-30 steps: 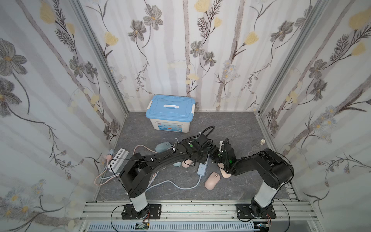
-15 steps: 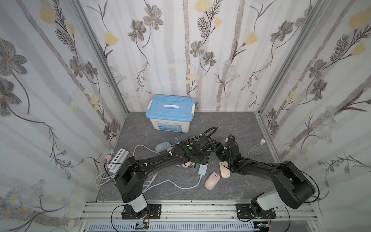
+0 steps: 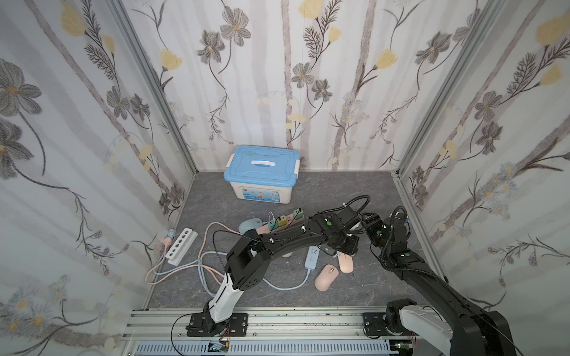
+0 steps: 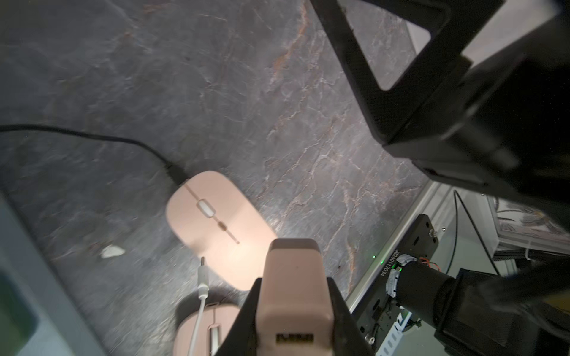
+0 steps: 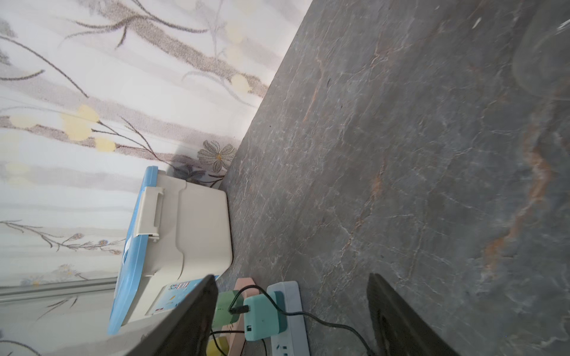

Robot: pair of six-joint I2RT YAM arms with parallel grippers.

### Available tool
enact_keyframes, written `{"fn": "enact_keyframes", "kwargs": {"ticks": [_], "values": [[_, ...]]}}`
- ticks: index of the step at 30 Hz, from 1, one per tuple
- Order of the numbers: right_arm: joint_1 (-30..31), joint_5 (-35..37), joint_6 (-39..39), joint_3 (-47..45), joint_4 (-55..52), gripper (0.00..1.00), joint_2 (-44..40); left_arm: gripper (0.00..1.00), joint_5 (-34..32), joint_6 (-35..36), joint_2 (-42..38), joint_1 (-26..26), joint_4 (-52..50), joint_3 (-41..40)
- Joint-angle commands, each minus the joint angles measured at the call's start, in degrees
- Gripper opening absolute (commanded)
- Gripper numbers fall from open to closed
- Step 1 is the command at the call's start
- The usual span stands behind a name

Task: Unplug the wireless mouse
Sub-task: Place the plug at the center of the board.

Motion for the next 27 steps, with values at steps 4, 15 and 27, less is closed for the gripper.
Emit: {"fn": "enact_keyframes", "kwargs": {"ticks": [4,15,27], "values": [[-4.4,0.1,-1.5,-2.7,-4.3,0.77,-5.7,0.0,10.8,-1.5,12.0,0.2,-1.4,13.7],[-6.6,0.3,-2.5,-4.2,-5.9,0.77,-8.7,0.28,12.2,-3.8,22.3,0.3,-6.3,20.7],[-6.8,-0.8,-2.2,-4.8,-5.9,0.8,-8.4,1.0,5.1,-3.2,13.3,1.6,-4.6,13.2]]}}
